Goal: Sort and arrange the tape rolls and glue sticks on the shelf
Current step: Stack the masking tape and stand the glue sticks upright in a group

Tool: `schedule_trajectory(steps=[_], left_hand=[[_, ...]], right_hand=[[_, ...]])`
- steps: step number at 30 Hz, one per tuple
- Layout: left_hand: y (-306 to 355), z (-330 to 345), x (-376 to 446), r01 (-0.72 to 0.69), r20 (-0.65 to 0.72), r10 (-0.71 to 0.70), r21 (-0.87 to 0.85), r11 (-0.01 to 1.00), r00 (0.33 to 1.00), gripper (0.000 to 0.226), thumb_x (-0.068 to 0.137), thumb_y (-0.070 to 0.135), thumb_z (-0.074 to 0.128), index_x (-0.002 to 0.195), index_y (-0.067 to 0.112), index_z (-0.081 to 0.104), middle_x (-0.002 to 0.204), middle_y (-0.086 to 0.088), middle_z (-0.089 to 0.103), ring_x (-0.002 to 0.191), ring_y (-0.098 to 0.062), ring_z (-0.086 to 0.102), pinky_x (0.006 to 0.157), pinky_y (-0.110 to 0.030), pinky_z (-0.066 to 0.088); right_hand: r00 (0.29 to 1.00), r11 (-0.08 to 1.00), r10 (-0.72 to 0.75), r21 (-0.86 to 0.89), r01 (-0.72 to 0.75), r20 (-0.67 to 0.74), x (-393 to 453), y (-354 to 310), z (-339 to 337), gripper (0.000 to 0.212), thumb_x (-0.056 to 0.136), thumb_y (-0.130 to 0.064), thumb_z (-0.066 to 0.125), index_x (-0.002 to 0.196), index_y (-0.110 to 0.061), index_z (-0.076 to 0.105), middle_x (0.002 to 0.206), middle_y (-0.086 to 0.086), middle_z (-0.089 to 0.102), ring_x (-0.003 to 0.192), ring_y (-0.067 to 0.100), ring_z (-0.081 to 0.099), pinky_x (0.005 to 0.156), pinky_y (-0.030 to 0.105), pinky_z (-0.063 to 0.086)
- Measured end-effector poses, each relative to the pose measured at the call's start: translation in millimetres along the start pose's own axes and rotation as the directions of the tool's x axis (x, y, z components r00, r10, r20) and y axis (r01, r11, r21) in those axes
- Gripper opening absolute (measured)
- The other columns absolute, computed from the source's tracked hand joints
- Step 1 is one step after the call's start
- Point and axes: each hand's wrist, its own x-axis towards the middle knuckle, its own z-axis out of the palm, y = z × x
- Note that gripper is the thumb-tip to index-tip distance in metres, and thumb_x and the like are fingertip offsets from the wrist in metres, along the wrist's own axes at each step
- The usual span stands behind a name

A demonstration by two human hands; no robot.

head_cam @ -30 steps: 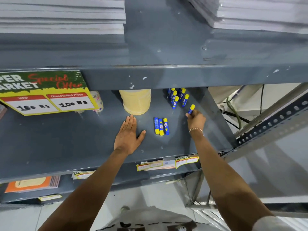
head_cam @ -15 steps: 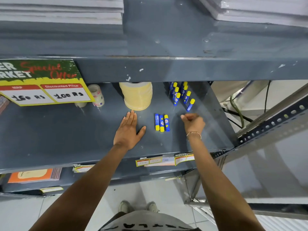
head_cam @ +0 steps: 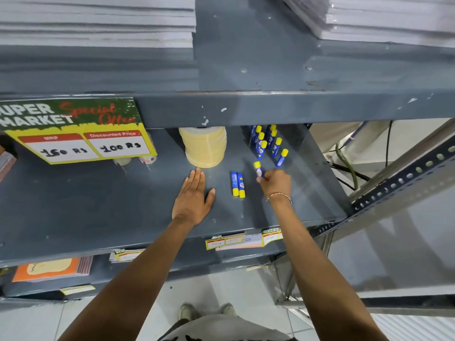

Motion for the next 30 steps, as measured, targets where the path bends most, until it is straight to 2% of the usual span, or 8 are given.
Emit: schedule_trajectory(steps=[2,5,7,10,15,19,24,30], left_hand=[[-1.0,1.0,0.3,0.0,-0.006,0.0,0.002,1.0,1.0,0.069,0.099,0.048,0.022,0.151,0.006,0.006,0.161,-0.009,0.007,0.149,-0.018,0.001,0.12,-0.028,-0.002],[-1.5,1.5,0.2,0.002,-0.013,-0.002,0.002,1.0,1.0,0.069,0.099,0.049,0.022,0.151,0.006,0.006,0.161,-0.008,0.008,0.149,-0.018,0.001,0.119,-0.027,-0.001],[-1.8,1.3,0.0,0.003,-0.016,-0.003,0.004,1.0,1.0,0.069,0.099,0.049,0.022,0.151,0.006,0.007,0.161,-0.008,0.007,0.149,-0.018,0.001,0.12,-0.027,-0.001],[-1.4,0.8,-0.2,0.006,-0.007,-0.006,0.004,1.0,1.0,0.069,0.099,0.049,0.023,0.151,0.007,0.006,0.161,-0.007,0.006,0.149,-0.017,0.0,0.12,-0.028,0.0],[-0.8,0.2,-0.2,0.007,-0.008,-0.007,-0.015,1.0,1.0,0.069,0.099,0.049,0.024,0.151,0.008,0.006,0.161,-0.007,0.006,0.149,-0.017,0.0,0.121,-0.029,0.002],[-0.3,-0.8,-0.4,0.011,-0.012,-0.012,-0.024,1.0,1.0,0.069,0.099,0.048,0.025,0.152,0.008,0.007,0.161,-0.006,0.006,0.149,-0.016,0.0,0.121,-0.029,0.002],[-0.1,-1.1,-0.4,0.015,-0.008,-0.015,-0.04,0.999,1.0,0.069,0.099,0.049,0.024,0.152,0.009,0.007,0.161,-0.006,0.007,0.149,-0.016,0.0,0.121,-0.028,0.002],[0.7,-2.5,-1.1,0.012,-0.008,-0.013,-0.036,0.999,1.0,0.068,0.099,0.047,0.025,0.152,0.008,0.007,0.161,-0.007,0.007,0.149,-0.017,0.0,0.12,-0.028,-0.001]], right_hand=[[0.996,0.99,0.011,0.138,0.001,-0.085,9.6,0.9,-2.2,0.025,0.088,-0.024,0.063,0.092,0.0,0.07,0.094,0.022,0.073,0.095,0.039,0.065,0.076,0.026,0.046],[0.986,0.959,0.044,0.284,0.003,-0.16,18.8,-0.7,-0.7,0.023,0.085,-0.024,0.067,0.091,-0.002,0.071,0.094,0.017,0.076,0.093,0.034,0.068,0.064,0.001,0.03],[0.987,0.946,0.049,0.323,0.003,-0.153,20.5,-1.2,5.9,0.022,0.085,-0.023,0.067,0.091,-0.002,0.07,0.094,0.015,0.076,0.093,0.031,0.069,0.063,0.006,0.028],[0.984,0.914,0.074,0.405,-0.002,-0.163,17.7,2.0,16.4,0.022,0.083,-0.02,0.07,0.093,-0.001,0.068,0.094,0.015,0.076,0.091,0.029,0.071,0.067,-0.012,0.024],[0.979,0.842,0.127,0.54,-0.023,-0.157,17.3,3.6,19.2,0.021,0.081,-0.013,0.073,0.098,-0.001,0.068,0.097,0.017,0.075,0.089,0.028,0.071,0.078,0.017,0.045],[0.983,0.836,0.128,0.547,-0.034,-0.135,21.2,4.1,15.3,0.026,0.081,-0.014,0.073,0.102,-0.001,0.067,0.101,0.016,0.074,0.089,0.026,0.069,0.079,0.02,0.046],[0.965,0.726,0.255,0.671,-0.151,-0.059,3.8,11.4,17.0,0.032,0.075,-0.008,0.077,0.103,-0.003,0.062,0.089,0.011,0.062,0.08,0.019,0.058,0.087,0.039,0.055],[0.985,0.911,-0.02,0.41,-0.054,0.173,-36.3,7.7,25.8,0.046,0.064,-0.031,0.086,0.099,-0.006,0.068,0.087,0.004,0.065,0.079,0.017,0.059,0.077,0.025,0.048]])
